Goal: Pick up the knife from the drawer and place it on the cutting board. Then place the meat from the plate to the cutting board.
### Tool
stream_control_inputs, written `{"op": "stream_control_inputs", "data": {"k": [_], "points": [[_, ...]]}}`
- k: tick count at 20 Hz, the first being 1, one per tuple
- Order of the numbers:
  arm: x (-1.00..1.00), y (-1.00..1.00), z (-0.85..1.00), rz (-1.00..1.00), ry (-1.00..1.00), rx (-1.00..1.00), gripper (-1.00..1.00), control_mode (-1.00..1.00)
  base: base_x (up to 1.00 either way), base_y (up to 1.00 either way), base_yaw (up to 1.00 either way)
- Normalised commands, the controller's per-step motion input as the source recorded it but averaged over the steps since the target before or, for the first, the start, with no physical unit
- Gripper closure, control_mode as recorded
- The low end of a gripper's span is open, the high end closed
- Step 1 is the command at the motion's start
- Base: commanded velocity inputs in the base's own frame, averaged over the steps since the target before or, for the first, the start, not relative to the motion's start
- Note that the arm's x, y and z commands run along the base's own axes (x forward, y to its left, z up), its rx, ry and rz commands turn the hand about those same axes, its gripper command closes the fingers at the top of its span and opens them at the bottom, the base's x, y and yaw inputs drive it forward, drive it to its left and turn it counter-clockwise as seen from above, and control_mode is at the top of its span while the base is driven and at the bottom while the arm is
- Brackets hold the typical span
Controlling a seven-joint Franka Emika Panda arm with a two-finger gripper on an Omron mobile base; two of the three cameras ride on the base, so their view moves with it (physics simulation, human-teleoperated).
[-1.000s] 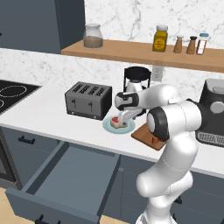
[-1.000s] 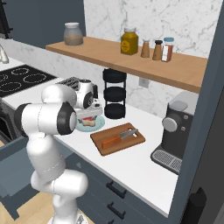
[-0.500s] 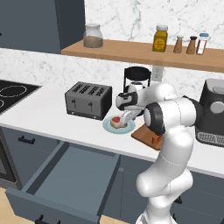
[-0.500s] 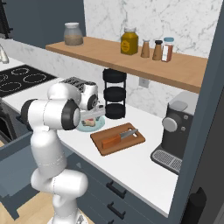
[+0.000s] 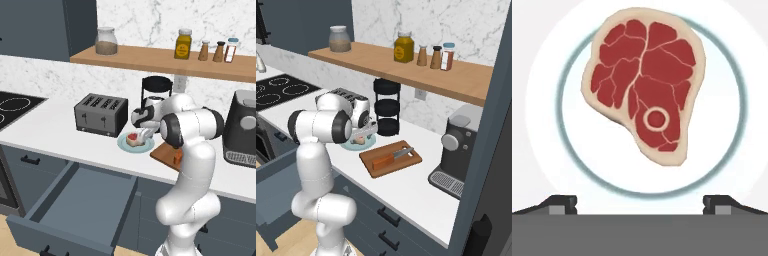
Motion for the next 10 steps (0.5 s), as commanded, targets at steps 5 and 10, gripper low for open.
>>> {"op": "stream_control_inputs", "data": {"k": [5,10], "points": [[0.40,0.01,-0.14,0.01,0.00,0.00,-1.00,-1.00,0.00,0.00,0.00],[0.29,0.14,-0.11,0.00,0.00,0.00,-1.00,-1.00,0.00,0.00,0.00]]}}
